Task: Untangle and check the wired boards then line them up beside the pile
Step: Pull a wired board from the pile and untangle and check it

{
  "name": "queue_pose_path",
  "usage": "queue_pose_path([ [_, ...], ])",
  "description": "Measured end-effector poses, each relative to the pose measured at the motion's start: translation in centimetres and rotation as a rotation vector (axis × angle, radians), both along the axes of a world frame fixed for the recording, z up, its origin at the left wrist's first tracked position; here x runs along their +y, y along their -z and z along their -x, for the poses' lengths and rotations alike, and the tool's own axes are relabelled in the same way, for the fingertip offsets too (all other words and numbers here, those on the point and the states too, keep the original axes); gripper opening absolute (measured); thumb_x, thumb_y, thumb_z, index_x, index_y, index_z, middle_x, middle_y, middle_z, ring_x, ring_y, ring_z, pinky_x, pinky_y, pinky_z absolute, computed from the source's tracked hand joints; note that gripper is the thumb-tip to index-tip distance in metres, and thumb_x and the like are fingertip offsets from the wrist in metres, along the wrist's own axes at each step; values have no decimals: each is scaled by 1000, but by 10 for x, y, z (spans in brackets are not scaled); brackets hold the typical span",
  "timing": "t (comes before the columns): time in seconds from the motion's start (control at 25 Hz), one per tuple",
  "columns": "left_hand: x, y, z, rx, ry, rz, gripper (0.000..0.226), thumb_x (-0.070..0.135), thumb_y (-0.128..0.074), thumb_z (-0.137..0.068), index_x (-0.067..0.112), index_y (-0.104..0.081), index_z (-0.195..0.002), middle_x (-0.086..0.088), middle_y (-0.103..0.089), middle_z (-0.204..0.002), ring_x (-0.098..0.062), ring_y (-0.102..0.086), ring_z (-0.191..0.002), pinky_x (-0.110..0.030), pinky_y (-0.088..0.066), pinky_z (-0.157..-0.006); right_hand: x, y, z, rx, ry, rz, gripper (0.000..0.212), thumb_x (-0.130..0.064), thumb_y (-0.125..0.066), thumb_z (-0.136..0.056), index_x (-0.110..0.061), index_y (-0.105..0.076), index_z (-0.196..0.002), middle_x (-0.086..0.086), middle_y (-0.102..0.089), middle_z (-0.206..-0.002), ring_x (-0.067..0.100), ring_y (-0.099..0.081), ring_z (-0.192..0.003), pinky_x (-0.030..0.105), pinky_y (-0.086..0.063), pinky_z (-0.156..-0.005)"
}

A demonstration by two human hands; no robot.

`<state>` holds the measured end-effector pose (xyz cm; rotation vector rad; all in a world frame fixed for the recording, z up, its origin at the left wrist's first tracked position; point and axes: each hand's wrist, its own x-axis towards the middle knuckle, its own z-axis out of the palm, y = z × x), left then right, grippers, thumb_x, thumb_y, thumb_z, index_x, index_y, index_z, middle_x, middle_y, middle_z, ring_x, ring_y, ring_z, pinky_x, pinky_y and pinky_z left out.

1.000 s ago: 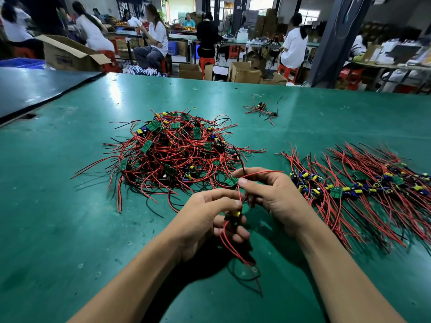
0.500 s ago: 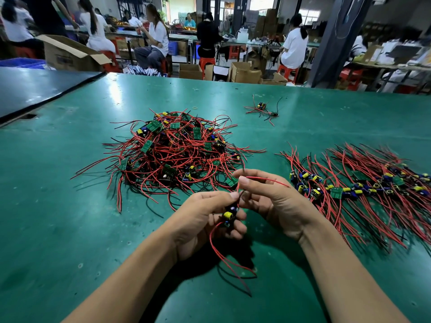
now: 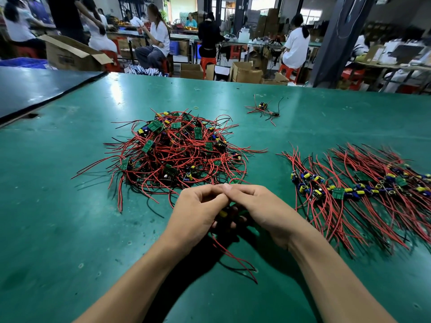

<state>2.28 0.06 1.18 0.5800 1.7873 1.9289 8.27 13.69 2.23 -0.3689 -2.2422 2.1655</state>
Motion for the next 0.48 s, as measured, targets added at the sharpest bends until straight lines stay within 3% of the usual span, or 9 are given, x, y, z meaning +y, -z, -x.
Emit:
queue_pose_path([
  [0.16, 0, -2, 0, -246, 127, -89, 17, 6, -59, -93, 3, -73, -83, -21, -67, -73, -27, -64, -51, -27, -55, -46, 2, -2, -1, -34, 32, 227, 28, -32, -66, -95, -8, -75, -107, 6, -51, -62, 17, -49, -49, 28, -54, -50],
  [0.28, 1, -6, -2, -353, 175, -161, 11, 8, -63, -88, 4, -71, -81, -21, -65, -71, -26, -62, -51, -27, -54, -48, 4, -5, -3, -27, 19, 398, 24, -30, -74, -86, -14, -77, -104, 3, -54, -64, 12, -51, -50, 28, -53, -49],
  [0.48, -1, -10, -1, -349, 167, -181, 14, 8, -64, -85, 8, -70, -73, -19, -63, -66, -23, -58, -45, -24, -51, -44, -2, 3, 5, 68, 69, 511, 24, -32, -76, -79, -20, -78, -99, 1, -52, -62, 15, -48, -45, 28, -48, -45],
])
